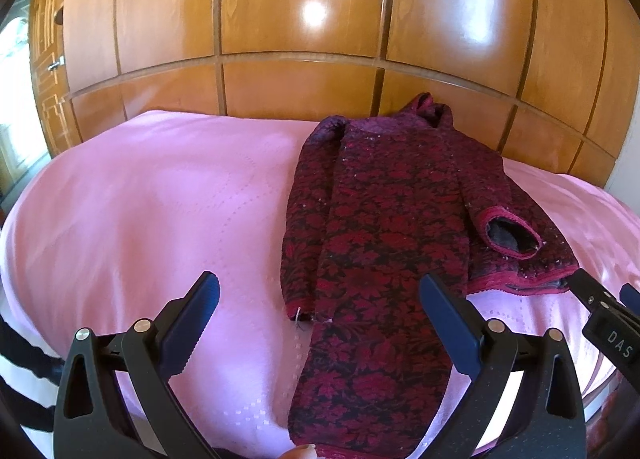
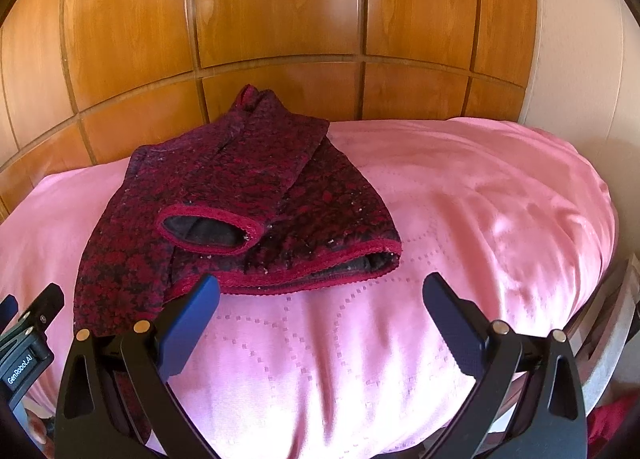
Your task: Fold small clothes
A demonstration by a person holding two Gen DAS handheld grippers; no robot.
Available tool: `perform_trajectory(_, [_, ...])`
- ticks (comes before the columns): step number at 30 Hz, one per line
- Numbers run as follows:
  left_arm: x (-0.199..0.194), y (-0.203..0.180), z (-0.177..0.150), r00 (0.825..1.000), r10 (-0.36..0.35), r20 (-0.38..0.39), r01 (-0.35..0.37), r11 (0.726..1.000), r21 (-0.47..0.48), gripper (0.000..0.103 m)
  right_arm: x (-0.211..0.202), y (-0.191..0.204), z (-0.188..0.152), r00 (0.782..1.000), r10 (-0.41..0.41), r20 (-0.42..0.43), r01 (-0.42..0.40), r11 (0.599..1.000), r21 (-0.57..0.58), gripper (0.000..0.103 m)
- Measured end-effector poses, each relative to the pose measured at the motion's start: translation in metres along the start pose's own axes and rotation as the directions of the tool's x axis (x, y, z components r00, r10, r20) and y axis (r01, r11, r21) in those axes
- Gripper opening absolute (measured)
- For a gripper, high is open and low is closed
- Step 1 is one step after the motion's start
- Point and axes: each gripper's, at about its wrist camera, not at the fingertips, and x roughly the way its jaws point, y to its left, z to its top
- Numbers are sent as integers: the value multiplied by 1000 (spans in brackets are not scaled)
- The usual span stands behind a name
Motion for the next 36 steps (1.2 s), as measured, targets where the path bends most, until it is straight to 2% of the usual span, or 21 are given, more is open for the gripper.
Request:
perform_trajectory(8, [7, -5, 1, 1000, -7, -16, 7, 1000, 23, 99, -8, -5, 11, 998, 34, 52, -34, 999, 1, 101])
perform_trajectory(19, [19, -12, 1, 999, 11, -45, -9, 999, 50, 99, 7, -19, 26, 996, 82, 30, -84, 996, 35, 101])
perform_trajectory(26, [21, -15, -2, 999, 8, -50, -5, 998, 64, 99, 9, -16, 28, 993, 118, 30, -119, 993, 17, 101])
perform_trajectory(31, [23, -21, -5, 997, -39, -63, 46, 993, 111, 99, 11, -14, 33, 986, 162, 23, -162, 987, -3, 100])
perform_trajectory(36, [21, -23, -8, 993, -101, -63, 109, 984, 144, 99, 19, -12, 42, 979, 205, 11, -205, 979, -9, 93])
